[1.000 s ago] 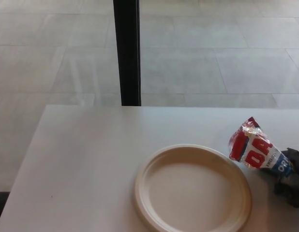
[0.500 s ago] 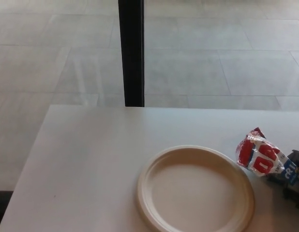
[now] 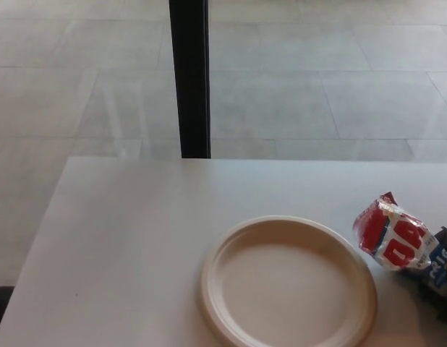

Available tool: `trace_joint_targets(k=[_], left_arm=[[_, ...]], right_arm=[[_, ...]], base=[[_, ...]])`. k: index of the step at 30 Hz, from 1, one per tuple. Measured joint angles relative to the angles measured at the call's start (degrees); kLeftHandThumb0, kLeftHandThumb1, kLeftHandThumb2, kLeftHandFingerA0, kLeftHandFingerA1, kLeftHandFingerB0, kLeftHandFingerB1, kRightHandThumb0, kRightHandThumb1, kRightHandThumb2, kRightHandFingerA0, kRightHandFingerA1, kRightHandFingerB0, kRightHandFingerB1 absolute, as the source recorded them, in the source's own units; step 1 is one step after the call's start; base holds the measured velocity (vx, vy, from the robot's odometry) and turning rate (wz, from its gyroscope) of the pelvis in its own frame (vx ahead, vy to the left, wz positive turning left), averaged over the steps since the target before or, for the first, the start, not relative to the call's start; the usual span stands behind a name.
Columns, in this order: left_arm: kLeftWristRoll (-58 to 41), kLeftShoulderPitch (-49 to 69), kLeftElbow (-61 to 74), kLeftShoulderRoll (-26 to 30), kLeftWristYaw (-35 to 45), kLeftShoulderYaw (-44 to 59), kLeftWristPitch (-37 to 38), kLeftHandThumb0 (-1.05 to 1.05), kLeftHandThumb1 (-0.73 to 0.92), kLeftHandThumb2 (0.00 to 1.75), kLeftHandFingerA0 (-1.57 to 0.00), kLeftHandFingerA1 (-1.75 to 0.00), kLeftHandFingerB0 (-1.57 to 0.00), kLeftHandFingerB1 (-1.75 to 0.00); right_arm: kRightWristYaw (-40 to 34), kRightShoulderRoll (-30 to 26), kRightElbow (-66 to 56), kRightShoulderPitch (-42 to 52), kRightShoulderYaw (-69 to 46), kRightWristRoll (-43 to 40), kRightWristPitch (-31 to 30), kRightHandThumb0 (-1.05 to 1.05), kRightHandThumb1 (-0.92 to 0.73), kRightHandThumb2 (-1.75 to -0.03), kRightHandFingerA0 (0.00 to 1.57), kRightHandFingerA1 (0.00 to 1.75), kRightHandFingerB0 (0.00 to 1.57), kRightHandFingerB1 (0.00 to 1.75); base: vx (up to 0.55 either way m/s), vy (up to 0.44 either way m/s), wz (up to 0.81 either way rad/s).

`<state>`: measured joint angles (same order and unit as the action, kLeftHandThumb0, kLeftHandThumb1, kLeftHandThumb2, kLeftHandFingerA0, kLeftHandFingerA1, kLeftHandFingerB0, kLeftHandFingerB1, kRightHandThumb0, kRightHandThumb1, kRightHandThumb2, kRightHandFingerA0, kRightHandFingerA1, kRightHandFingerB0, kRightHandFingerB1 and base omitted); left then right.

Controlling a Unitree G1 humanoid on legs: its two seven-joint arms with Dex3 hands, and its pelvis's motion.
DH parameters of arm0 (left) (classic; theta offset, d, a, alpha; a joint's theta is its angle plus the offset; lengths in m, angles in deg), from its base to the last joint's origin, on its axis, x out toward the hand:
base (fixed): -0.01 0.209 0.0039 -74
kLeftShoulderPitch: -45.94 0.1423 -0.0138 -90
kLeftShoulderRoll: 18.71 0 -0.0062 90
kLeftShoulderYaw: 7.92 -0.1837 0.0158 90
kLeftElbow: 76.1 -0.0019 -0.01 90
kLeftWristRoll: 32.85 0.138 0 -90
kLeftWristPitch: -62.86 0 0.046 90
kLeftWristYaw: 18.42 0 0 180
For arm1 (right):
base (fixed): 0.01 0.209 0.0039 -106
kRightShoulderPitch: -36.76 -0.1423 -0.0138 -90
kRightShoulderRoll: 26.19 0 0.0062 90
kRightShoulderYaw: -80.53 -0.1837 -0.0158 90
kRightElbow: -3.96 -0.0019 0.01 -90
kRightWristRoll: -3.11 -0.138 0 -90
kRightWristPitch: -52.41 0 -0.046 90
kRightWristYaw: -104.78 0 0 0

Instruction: The robot uses its right hand to pick up a bag of sunflower seeds kept in the middle of the desk and tilts it over a plate kept next to it to pour out a few seeds and then puts the bag of seeds back on the desk

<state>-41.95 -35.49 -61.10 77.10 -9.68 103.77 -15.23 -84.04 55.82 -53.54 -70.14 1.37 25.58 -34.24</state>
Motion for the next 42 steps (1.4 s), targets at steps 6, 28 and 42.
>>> trace_joint_targets(k=[6,28,42], left_arm=[[0.01,-0.07,-0.01,0.30,-0.02,0.01,0.04,-0.91,0.69,0.82,-0.27,-0.58,-0.41,-0.47],[0.14,-0.65,-0.23,0.89,-0.15,-0.03,0.09,-0.89,0.69,0.82,-0.28,-0.54,-0.42,-0.44],[0.14,-0.69,-0.24,0.95,-0.01,0.19,0.11,-0.83,0.83,0.65,-0.32,-0.55,-0.45,-0.41]], right_arm=[[-0.19,-0.95,-3.22,-0.44,0.81,1.68,2.51,-0.19,-0.66,-0.92,0.85,1.75,0.59,1.65],[3.81,-10.77,-8.87,-6.62,6.64,9.96,9.59,-0.20,-0.66,-0.96,0.84,1.75,0.67,1.52],[5.19,-12.42,-6.62,-14.73,9.12,15.62,11.83,-0.21,-0.66,-0.96,0.82,1.75,0.68,1.52]], base=[[0.00,0.000,0.00],[0.00,0.000,0.00],[0.00,0.000,0.00]])
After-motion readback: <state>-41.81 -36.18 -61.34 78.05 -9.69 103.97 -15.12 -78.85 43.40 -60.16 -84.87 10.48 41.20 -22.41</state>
